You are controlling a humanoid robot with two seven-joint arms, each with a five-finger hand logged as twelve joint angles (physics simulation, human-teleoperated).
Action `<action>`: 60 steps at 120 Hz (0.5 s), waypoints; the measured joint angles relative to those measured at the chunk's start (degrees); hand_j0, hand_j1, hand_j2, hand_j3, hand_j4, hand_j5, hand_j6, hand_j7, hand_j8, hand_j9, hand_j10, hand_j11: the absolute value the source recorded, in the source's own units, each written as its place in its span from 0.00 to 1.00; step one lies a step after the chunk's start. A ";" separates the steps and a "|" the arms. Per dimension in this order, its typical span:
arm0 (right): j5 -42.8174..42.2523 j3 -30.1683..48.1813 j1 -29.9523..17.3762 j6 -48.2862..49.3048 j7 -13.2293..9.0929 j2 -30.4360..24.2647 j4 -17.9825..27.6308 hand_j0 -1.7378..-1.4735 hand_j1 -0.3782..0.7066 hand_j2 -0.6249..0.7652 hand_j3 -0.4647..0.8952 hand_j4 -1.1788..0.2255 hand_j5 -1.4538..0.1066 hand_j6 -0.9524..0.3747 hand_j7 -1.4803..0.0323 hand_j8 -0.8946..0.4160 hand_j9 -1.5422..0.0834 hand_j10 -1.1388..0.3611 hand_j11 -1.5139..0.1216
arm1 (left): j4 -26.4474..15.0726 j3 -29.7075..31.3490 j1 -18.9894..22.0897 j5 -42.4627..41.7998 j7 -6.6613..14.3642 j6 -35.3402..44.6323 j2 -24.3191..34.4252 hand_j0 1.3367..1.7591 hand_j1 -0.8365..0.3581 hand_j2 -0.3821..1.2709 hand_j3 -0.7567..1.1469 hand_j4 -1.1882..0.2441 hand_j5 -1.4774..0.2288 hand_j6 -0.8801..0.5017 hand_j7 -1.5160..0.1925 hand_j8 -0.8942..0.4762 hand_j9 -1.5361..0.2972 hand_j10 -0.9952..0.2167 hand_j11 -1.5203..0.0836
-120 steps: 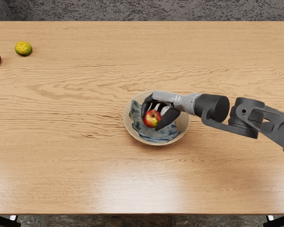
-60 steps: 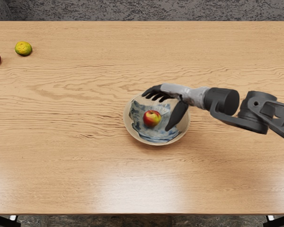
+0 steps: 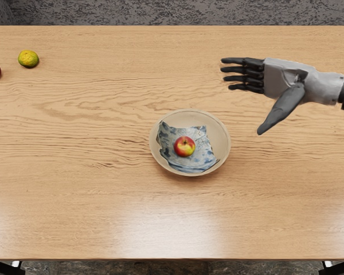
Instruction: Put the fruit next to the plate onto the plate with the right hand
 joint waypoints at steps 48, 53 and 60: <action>7.24 -0.43 -6.82 0.82 0.03 -4.94 -2.11 0.30 0.07 0.45 0.34 0.81 0.90 0.69 0.94 0.65 0.92 0.73 0.89 | 0.00 -0.01 0.00 -0.01 0.00 0.00 0.00 0.76 0.75 0.26 0.40 0.66 0.68 0.46 0.70 0.47 0.66 0.62 0.75; 7.31 -0.42 -6.97 0.83 0.00 -4.97 -2.01 0.30 0.07 0.45 0.34 0.81 0.90 0.69 0.94 0.65 0.92 0.73 0.89 | 0.00 -0.01 0.00 -0.01 0.00 0.00 0.00 0.76 0.75 0.26 0.40 0.66 0.68 0.46 0.70 0.47 0.66 0.62 0.75; 7.38 -0.44 -7.11 0.83 -0.02 -4.91 -1.88 0.30 0.07 0.45 0.34 0.81 0.90 0.69 0.94 0.65 0.92 0.73 0.89 | 0.00 -0.01 0.00 -0.01 0.00 0.00 0.00 0.76 0.75 0.26 0.40 0.66 0.68 0.46 0.70 0.47 0.66 0.62 0.75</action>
